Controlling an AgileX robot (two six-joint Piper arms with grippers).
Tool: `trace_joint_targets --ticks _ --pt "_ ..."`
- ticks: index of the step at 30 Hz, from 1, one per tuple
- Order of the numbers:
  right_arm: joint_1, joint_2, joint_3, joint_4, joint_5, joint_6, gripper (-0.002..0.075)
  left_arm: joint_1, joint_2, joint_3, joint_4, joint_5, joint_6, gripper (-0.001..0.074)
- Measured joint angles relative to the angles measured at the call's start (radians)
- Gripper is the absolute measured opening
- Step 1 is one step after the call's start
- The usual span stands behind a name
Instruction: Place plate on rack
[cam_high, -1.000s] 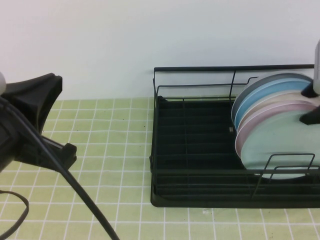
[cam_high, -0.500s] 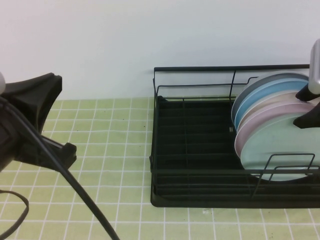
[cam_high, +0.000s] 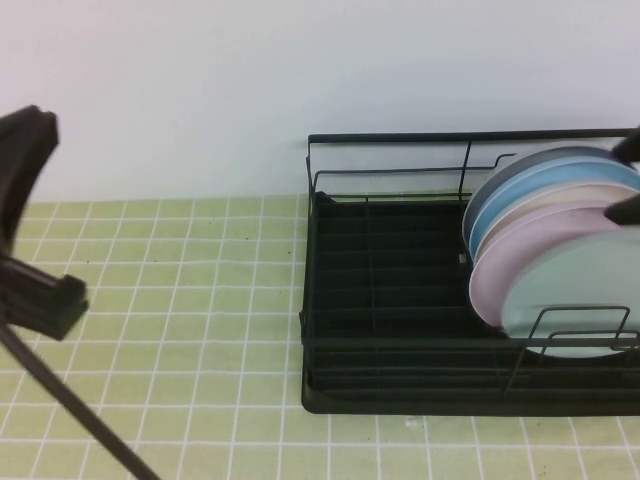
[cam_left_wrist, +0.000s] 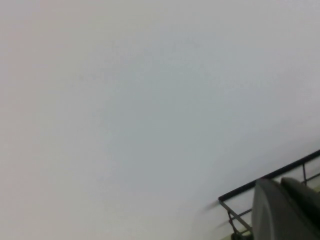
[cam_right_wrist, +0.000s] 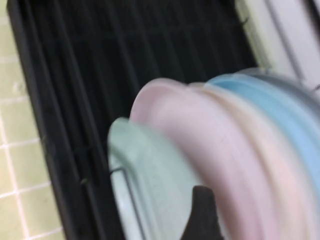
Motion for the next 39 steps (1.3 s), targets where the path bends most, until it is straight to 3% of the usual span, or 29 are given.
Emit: trace_joint_targets --ticks 4,7,9,12,13,18,22,30,39 --pt "0.000 -0.006 0.004 -0.007 0.002 0.063 0.0482 0.000 -0.045 0.000 -0.015 0.034 0.000 0.0000" --pt "0.000 -0.044 0.004 -0.001 -0.068 0.190 0.0402 0.000 -0.104 0.001 -0.015 0.033 0.000 0.0000" --pt "0.000 -0.087 0.004 0.018 -0.106 0.262 0.0294 0.000 -0.151 0.016 -0.018 0.021 0.000 0.0000" --pt "0.000 -0.162 0.008 0.054 -0.122 0.365 0.0042 0.000 -0.226 0.075 -0.022 0.006 -0.002 0.0000" --pt "0.000 -0.191 0.016 0.075 -0.118 0.380 0.0005 0.000 -0.251 0.107 -0.022 -0.002 -0.011 0.0000" --pt "0.000 -0.377 0.159 0.150 -0.127 0.438 0.0011 0.000 -0.365 0.267 -0.020 -0.043 -0.018 0.0000" --pt "0.000 -0.593 0.403 0.154 -0.244 0.494 0.0011 0.000 -0.444 0.356 -0.020 -0.044 -0.033 0.0000" --pt "0.000 -0.988 0.814 0.187 -0.409 0.559 0.0011 0.000 -0.488 0.392 -0.014 -0.007 -0.033 0.0000" --pt "0.000 -1.179 0.923 0.189 -0.387 0.603 0.0011 0.000 -0.488 0.395 -0.014 -0.022 -0.033 0.0000"
